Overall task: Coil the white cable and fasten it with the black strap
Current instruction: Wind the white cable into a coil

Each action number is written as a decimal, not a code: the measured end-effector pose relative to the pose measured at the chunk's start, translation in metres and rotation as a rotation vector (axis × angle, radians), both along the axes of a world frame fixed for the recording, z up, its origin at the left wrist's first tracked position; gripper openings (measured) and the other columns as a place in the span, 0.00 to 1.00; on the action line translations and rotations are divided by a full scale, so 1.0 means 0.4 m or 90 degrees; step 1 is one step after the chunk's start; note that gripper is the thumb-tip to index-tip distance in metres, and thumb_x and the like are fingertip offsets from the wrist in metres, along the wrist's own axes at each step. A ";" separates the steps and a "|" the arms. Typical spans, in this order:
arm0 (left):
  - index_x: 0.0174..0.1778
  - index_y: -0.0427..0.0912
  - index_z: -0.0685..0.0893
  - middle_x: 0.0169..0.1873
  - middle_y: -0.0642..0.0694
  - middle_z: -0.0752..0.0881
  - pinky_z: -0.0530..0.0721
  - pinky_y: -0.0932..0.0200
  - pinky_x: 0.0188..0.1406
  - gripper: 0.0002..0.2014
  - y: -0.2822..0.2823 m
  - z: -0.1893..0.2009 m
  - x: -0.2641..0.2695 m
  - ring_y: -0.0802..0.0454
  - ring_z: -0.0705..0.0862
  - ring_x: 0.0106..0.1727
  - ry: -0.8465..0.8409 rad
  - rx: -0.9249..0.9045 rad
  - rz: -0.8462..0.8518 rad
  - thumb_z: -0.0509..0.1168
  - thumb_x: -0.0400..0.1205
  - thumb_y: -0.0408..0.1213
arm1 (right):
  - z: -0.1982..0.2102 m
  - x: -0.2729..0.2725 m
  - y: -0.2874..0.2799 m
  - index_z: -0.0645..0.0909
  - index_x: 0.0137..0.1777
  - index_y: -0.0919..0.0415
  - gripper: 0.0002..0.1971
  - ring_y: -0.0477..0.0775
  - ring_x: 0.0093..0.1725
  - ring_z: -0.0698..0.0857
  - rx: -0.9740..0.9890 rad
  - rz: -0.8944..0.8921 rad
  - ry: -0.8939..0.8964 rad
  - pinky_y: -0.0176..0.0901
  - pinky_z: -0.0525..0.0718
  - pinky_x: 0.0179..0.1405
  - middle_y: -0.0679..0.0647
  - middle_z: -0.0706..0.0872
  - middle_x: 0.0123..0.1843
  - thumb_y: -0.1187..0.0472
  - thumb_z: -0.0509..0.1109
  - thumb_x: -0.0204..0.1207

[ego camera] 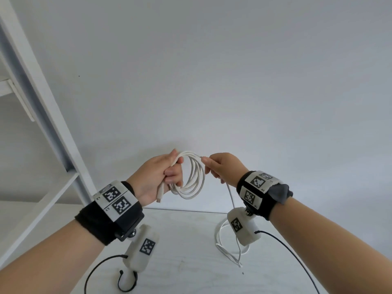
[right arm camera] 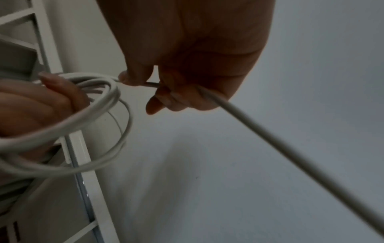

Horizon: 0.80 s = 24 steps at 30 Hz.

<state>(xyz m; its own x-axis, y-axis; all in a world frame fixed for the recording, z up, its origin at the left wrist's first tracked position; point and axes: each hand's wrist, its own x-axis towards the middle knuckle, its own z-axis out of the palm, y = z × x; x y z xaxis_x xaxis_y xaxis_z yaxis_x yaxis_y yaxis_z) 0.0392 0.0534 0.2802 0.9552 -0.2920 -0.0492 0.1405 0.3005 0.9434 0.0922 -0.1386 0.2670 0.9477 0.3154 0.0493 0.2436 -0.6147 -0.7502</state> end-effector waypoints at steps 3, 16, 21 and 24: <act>0.37 0.42 0.73 0.14 0.54 0.65 0.82 0.66 0.25 0.16 0.022 0.008 0.031 0.60 0.65 0.15 0.059 -0.176 0.040 0.50 0.85 0.47 | -0.046 -0.004 -0.017 0.81 0.33 0.57 0.16 0.43 0.19 0.73 0.033 0.004 0.061 0.37 0.79 0.24 0.49 0.76 0.24 0.52 0.61 0.79; 0.32 0.43 0.69 0.12 0.56 0.71 0.74 0.59 0.37 0.18 0.054 0.005 0.143 0.60 0.69 0.14 -0.001 -0.209 0.305 0.46 0.88 0.41 | -0.108 -0.122 -0.007 0.61 0.72 0.55 0.18 0.60 0.41 0.80 -0.342 0.159 -0.009 0.52 0.80 0.47 0.57 0.83 0.43 0.58 0.54 0.83; 0.36 0.41 0.72 0.24 0.49 0.78 0.81 0.64 0.31 0.15 0.018 -0.018 0.119 0.60 0.77 0.18 -0.098 0.064 0.332 0.50 0.88 0.37 | -0.050 -0.163 0.034 0.62 0.63 0.59 0.11 0.65 0.41 0.82 -0.336 0.185 -0.106 0.57 0.83 0.43 0.61 0.85 0.45 0.58 0.53 0.83; 0.41 0.39 0.72 0.30 0.47 0.83 0.81 0.67 0.27 0.11 0.003 -0.020 0.094 0.63 0.83 0.21 -0.157 0.294 0.292 0.51 0.87 0.38 | -0.015 -0.165 0.044 0.64 0.61 0.57 0.10 0.65 0.45 0.82 -0.315 0.184 -0.124 0.57 0.83 0.46 0.61 0.85 0.50 0.57 0.52 0.83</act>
<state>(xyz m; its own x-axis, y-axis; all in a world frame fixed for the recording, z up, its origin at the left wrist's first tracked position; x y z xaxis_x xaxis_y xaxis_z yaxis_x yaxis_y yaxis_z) 0.0770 0.0547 0.2723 0.9762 0.1429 0.1631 -0.1395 -0.1617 0.9769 0.0264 -0.1209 0.2610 0.8086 0.5884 -0.0052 0.5568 -0.7680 -0.3165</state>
